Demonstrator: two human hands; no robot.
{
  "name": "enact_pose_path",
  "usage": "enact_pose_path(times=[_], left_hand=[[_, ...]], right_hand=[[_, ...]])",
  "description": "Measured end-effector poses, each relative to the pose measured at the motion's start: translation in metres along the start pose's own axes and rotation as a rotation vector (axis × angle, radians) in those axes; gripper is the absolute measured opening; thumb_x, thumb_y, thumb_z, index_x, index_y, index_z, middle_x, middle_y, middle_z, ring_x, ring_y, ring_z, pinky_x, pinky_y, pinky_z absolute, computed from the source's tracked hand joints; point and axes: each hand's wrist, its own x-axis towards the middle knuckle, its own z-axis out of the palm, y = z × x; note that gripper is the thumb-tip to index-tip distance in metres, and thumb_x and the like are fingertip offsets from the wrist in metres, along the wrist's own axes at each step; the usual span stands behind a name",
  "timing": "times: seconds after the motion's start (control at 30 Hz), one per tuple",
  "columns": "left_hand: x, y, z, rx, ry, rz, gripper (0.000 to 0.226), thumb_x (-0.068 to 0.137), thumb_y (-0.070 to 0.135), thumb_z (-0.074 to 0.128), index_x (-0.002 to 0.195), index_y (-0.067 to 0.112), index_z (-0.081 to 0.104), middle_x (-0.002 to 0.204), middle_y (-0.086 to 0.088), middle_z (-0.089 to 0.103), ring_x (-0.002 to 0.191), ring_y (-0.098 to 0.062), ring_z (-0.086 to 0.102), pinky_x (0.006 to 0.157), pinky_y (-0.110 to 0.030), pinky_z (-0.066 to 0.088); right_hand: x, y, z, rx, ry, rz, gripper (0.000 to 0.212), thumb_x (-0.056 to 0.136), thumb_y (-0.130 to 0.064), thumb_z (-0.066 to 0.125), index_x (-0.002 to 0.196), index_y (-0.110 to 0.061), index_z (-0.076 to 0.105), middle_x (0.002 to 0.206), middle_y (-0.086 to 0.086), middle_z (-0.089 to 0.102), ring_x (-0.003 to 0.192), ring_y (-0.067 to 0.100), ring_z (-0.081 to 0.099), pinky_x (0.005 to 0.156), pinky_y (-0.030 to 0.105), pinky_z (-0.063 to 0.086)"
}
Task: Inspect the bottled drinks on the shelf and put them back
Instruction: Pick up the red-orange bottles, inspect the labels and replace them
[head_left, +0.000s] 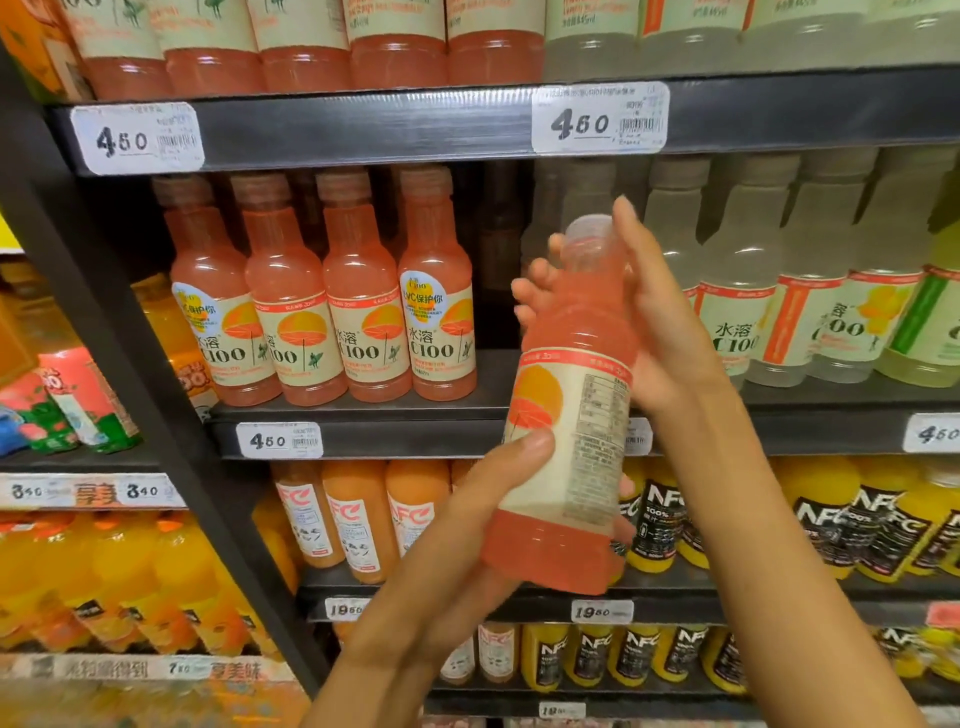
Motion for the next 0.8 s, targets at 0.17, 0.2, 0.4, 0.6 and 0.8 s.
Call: enact_pose_path(times=[0.17,0.2,0.4,0.6,0.8], left_hand=[[0.003,-0.005,-0.003,0.185,0.051,0.009,0.048,0.079,0.058,0.062,0.12,0.034,0.063,0.116,-0.005,0.069,0.106,-0.021,0.066,0.087,-0.038,0.053],[0.002,-0.004,-0.003,0.312,0.109,0.028,0.045,0.077,0.059,0.061,0.117,0.04,0.063,0.116,0.004,0.07,0.108,-0.014,0.066,0.086,-0.031,0.054],[0.003,-0.003,0.001,0.477,0.25,0.186,0.052,0.065,0.052,0.068,0.113,0.034,0.06,0.107,0.014,0.071,0.098,-0.004,0.067,0.073,-0.013,0.051],[-0.007,0.005,-0.003,-0.047,-0.024,0.035,0.065,0.073,0.052,0.073,0.125,0.016,0.059,0.109,-0.013,0.068,0.092,-0.025,0.068,0.076,-0.035,0.056],[-0.012,0.0,-0.008,-0.255,-0.173,-0.038,0.073,0.085,0.051,0.062,0.136,0.002,0.044,0.112,-0.022,0.064,0.094,-0.028,0.067,0.08,-0.038,0.055]], right_hand=[[-0.002,-0.002,0.006,0.028,-0.015,-0.057,0.025,0.091,-0.039,0.052,0.094,-0.015,0.052,0.067,-0.001,0.058,0.057,0.01,0.058,0.062,0.025,0.054],[-0.003,-0.004,0.007,-0.035,0.01,-0.1,0.023,0.093,-0.037,0.053,0.095,-0.014,0.052,0.068,0.0,0.058,0.057,0.011,0.058,0.061,0.026,0.054],[-0.008,-0.003,0.016,-0.316,0.187,-0.25,0.026,0.093,-0.042,0.058,0.095,-0.016,0.053,0.073,0.004,0.064,0.064,0.015,0.063,0.065,0.032,0.055],[-0.006,-0.012,0.023,-0.246,0.053,-0.056,0.044,0.091,-0.048,0.05,0.114,-0.01,0.055,0.084,0.009,0.071,0.078,0.022,0.071,0.07,0.035,0.057],[0.0,0.005,0.037,0.023,-0.01,-0.024,0.031,0.094,-0.043,0.046,0.088,-0.014,0.054,0.065,-0.001,0.062,0.06,0.012,0.064,0.065,0.027,0.056]])
